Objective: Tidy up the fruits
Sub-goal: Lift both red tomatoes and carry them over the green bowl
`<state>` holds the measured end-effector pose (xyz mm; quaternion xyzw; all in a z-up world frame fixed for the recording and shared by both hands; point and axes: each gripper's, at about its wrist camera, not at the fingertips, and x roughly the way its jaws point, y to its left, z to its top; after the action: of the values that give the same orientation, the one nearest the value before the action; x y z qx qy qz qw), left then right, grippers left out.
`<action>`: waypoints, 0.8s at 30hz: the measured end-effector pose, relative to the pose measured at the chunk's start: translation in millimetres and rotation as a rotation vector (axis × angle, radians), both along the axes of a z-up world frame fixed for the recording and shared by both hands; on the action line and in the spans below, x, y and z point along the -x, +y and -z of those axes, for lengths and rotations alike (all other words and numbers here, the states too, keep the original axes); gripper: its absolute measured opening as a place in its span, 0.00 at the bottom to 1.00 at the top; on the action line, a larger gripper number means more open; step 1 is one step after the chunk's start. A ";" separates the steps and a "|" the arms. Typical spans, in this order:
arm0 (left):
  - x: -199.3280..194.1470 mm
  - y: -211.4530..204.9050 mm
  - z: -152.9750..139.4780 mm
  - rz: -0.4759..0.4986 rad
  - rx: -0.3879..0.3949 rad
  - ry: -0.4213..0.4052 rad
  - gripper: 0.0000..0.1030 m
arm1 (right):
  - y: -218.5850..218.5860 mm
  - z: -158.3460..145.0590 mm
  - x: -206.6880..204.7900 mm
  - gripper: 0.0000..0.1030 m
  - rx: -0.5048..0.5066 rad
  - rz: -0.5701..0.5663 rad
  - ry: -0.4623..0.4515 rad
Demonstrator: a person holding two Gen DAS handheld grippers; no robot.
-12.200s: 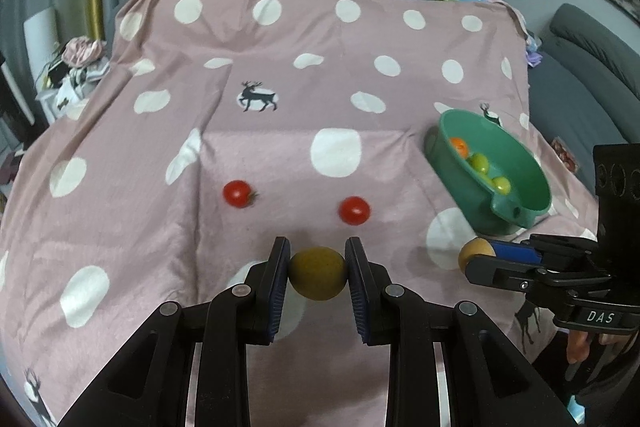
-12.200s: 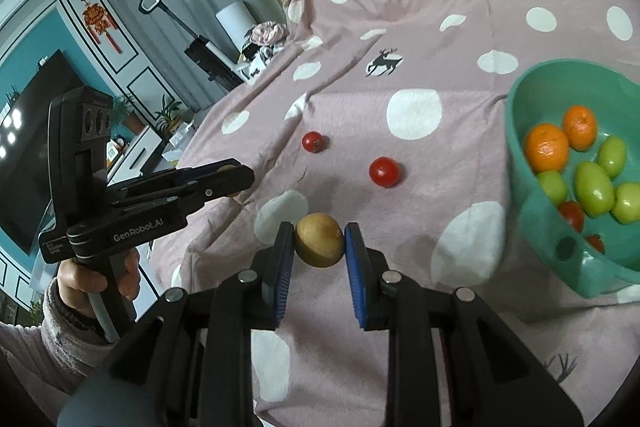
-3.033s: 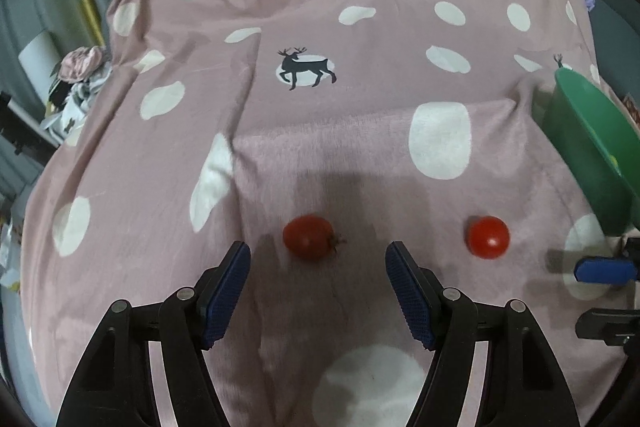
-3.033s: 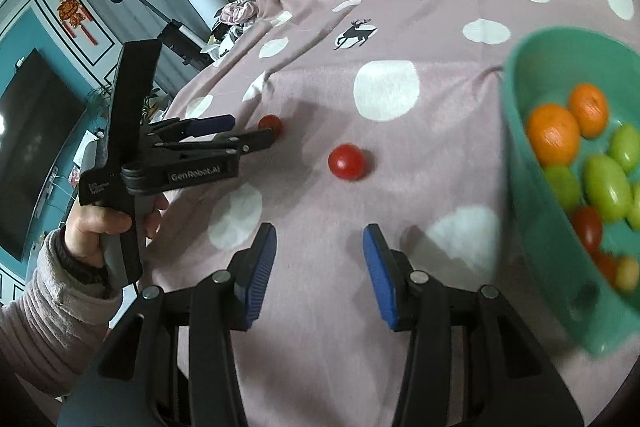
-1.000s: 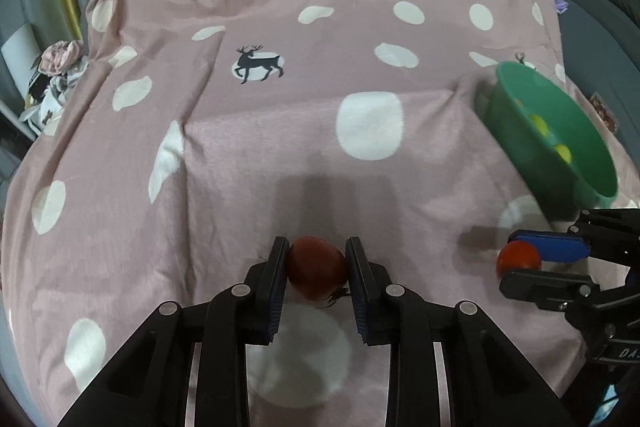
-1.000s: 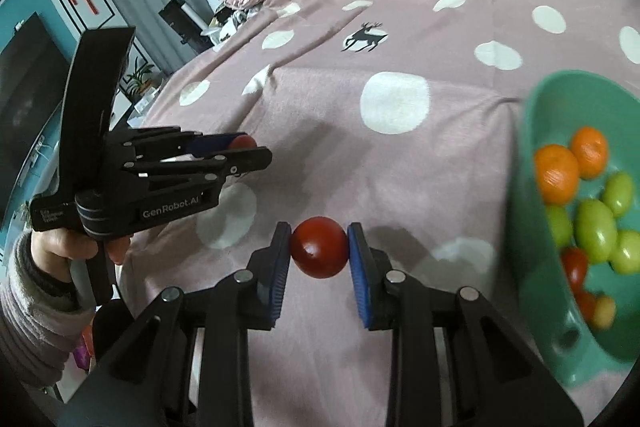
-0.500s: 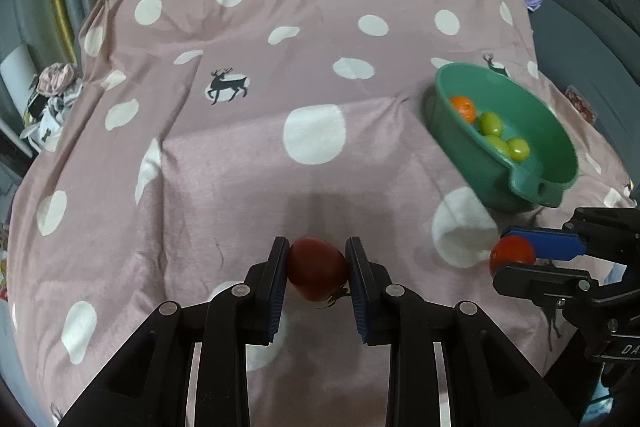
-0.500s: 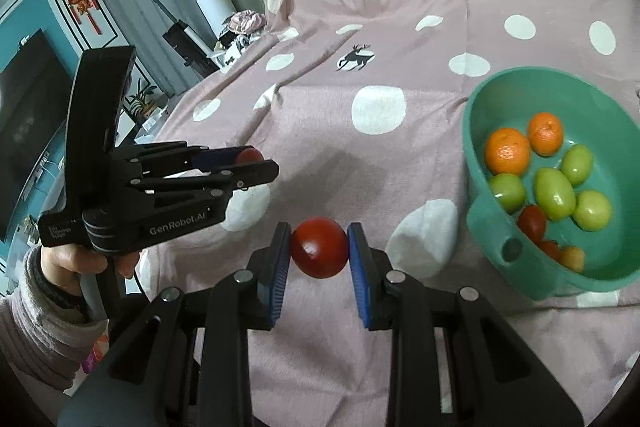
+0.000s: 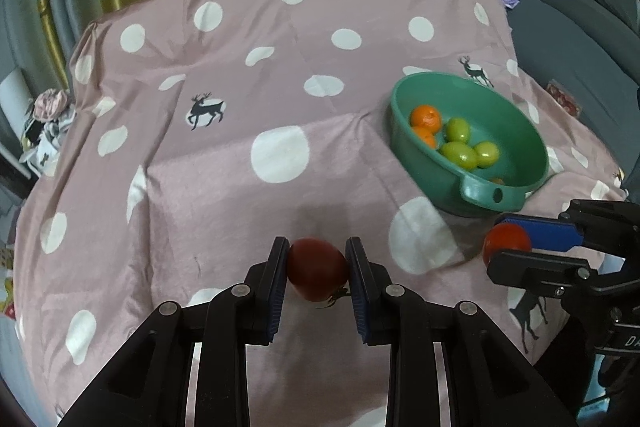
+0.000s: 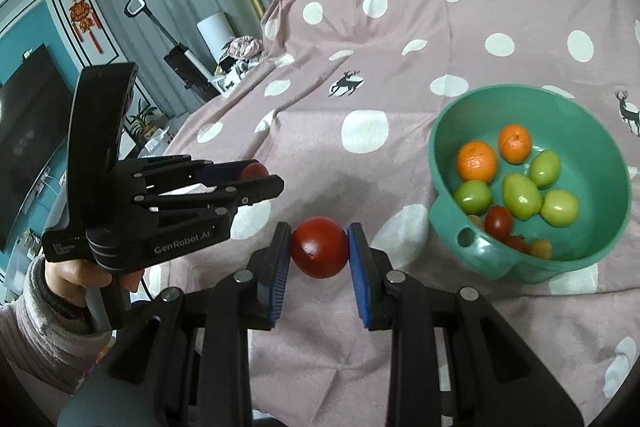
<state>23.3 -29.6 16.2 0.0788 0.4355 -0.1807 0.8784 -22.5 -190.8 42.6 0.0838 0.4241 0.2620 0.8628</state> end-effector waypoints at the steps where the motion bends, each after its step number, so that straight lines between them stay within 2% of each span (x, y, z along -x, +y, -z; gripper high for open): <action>1: 0.3 -2.5 -1.0 0.004 -0.001 -0.002 0.29 | -2.7 -1.0 1.2 0.28 -0.002 0.006 -0.003; 24: -5.0 -60.9 -15.1 0.086 -0.063 -0.041 0.29 | -59.7 -11.1 7.5 0.28 -0.059 0.124 -0.060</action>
<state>28.3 -90.5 31.3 0.1287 0.4188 -0.2031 0.8757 -30.0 -250.5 53.7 0.1274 0.3840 0.2231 0.8869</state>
